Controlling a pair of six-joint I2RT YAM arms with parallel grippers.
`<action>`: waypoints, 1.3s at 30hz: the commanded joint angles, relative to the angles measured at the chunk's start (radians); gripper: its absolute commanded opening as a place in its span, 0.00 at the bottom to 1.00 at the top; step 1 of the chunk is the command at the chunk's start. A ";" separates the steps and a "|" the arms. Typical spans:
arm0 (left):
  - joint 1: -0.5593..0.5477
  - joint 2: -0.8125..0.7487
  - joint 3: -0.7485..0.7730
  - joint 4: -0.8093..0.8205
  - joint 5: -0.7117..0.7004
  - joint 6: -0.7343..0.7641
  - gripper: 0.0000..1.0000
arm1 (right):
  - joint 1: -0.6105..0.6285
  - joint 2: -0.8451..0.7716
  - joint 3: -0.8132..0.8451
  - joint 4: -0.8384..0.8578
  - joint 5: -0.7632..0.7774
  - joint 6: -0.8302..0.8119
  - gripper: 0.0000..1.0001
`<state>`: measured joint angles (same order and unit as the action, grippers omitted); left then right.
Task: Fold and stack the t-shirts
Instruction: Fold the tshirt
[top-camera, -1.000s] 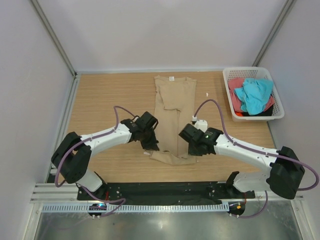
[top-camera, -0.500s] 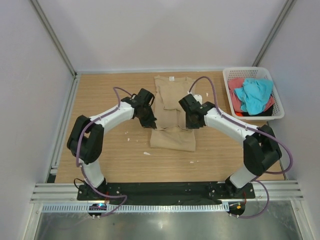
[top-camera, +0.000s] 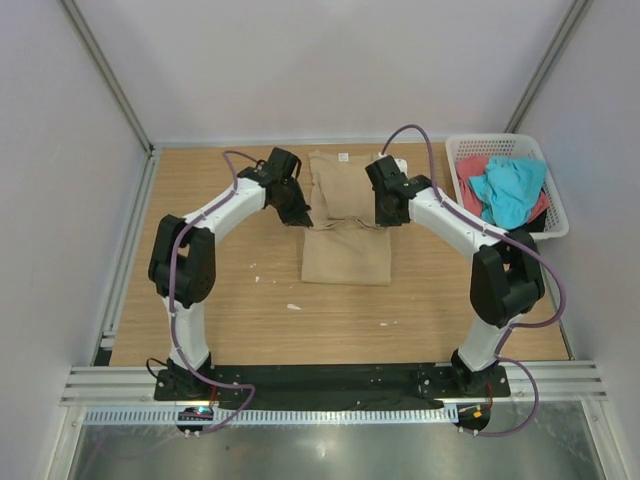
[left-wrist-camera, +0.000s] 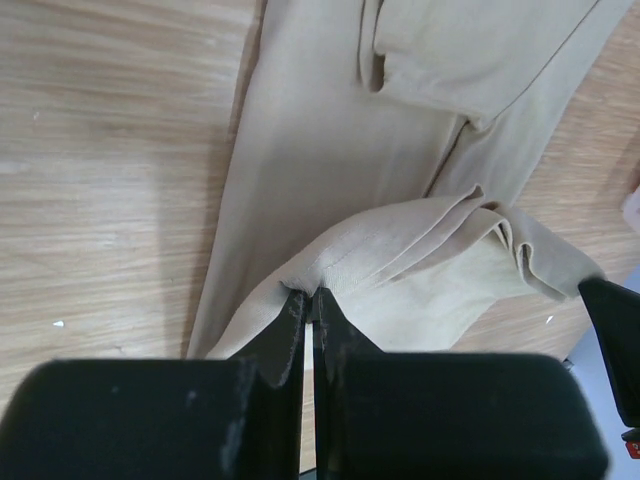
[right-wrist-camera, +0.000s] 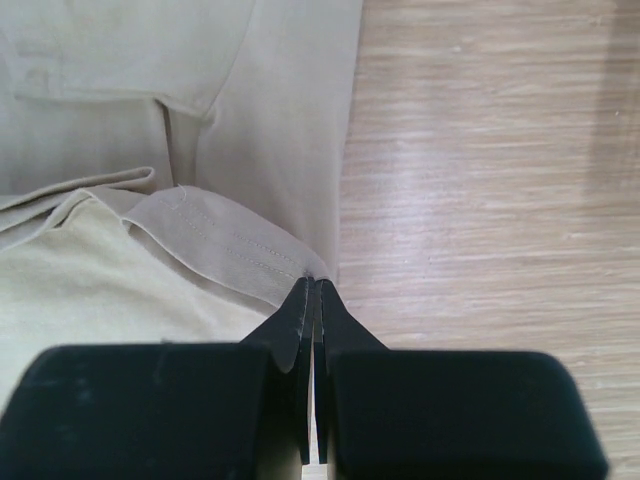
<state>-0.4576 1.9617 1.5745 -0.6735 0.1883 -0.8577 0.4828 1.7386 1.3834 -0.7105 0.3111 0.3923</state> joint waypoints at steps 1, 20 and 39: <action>0.025 0.032 0.068 0.002 0.034 0.031 0.00 | -0.026 0.025 0.069 0.039 -0.006 -0.033 0.01; 0.080 0.253 0.291 0.084 0.146 0.060 0.00 | -0.108 0.159 0.143 0.197 -0.041 -0.078 0.01; 0.085 0.148 0.201 0.080 0.043 0.092 0.31 | -0.108 0.138 0.191 0.101 -0.003 -0.018 0.25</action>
<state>-0.3611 2.2307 1.8229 -0.6243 0.2573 -0.7925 0.3763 1.9537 1.5887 -0.5991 0.3111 0.3489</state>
